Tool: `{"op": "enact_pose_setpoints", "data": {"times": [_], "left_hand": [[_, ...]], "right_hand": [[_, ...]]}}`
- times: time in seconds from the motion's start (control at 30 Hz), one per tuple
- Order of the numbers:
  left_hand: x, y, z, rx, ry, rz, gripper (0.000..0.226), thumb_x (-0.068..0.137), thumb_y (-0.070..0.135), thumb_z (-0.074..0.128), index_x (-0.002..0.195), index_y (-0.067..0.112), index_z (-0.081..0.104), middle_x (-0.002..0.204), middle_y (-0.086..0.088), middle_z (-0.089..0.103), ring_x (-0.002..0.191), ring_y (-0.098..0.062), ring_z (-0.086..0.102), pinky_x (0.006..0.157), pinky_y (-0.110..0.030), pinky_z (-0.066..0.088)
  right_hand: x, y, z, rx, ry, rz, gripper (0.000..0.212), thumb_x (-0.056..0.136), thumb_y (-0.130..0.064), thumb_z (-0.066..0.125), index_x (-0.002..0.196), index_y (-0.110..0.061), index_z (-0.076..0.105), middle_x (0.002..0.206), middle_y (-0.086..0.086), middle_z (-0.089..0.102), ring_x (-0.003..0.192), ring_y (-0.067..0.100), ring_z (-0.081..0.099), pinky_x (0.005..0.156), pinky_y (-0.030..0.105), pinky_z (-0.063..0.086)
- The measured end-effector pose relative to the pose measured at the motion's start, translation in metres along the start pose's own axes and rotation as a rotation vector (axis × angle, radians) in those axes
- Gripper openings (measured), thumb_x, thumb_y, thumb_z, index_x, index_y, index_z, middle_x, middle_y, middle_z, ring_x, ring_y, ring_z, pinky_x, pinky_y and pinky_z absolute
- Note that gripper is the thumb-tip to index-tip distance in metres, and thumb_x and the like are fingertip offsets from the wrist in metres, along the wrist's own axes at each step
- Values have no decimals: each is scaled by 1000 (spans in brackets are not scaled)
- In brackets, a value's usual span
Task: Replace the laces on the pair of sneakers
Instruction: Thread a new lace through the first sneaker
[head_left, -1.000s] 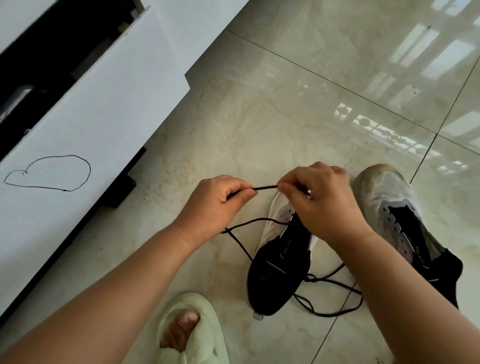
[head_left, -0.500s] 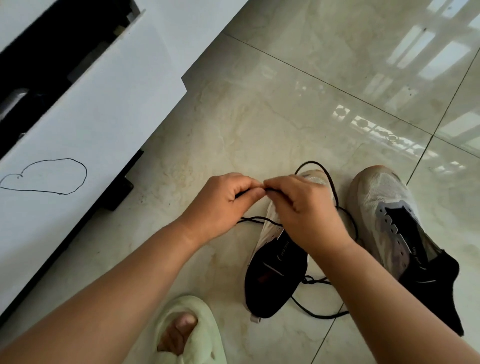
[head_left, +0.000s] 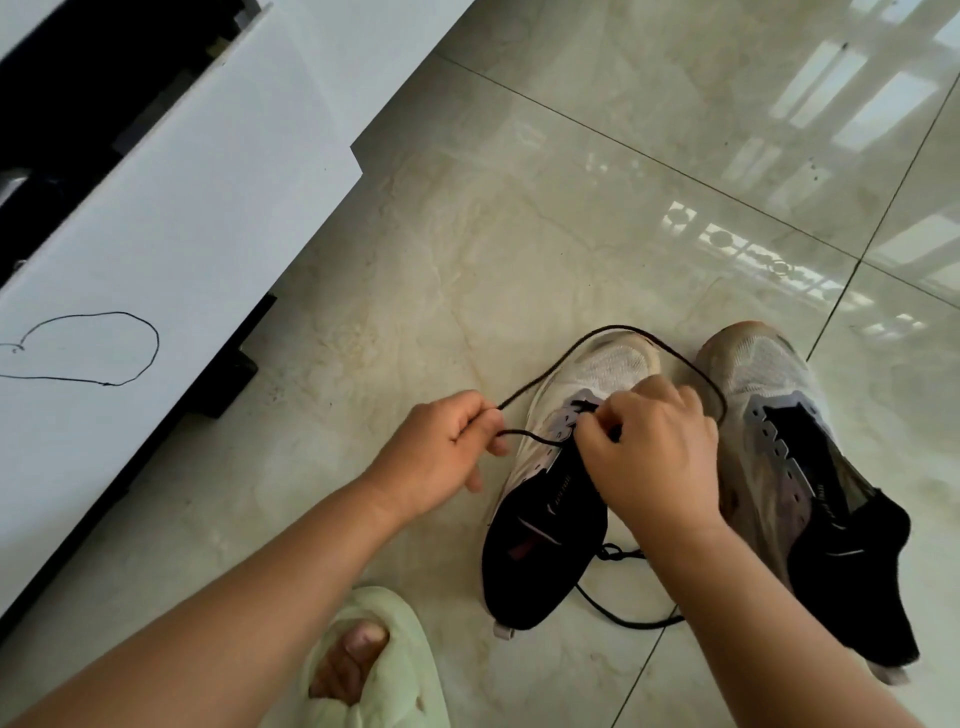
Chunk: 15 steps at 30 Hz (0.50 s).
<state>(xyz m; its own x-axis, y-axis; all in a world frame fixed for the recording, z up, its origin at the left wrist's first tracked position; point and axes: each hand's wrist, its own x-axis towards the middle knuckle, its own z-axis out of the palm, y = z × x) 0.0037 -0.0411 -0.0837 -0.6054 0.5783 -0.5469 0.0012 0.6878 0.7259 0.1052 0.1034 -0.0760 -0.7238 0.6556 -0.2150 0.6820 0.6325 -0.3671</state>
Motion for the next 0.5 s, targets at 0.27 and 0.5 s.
{"op": "enact_pose_setpoints", "data": {"times": [0.27,0.5], "left_hand": [[-14,2,2,38,-49,28,18,93,27,54,81,21,66,74,3,68,59,-14,65,59,-23,48],[-3,31,-17,-264,158,186,13,87,20,62,86,16,75,62,13,64,56,3,56,58,-9,43]], "right_hand": [[-5,-3,3,187,-112,-103,10,79,-20,65,78,-26,72,83,-13,46,96,15,38,74,25,12],[-6,-28,-3,393,-251,-225,16,77,-53,62,85,-40,66,89,-22,49,99,2,28,83,26,14]]}}
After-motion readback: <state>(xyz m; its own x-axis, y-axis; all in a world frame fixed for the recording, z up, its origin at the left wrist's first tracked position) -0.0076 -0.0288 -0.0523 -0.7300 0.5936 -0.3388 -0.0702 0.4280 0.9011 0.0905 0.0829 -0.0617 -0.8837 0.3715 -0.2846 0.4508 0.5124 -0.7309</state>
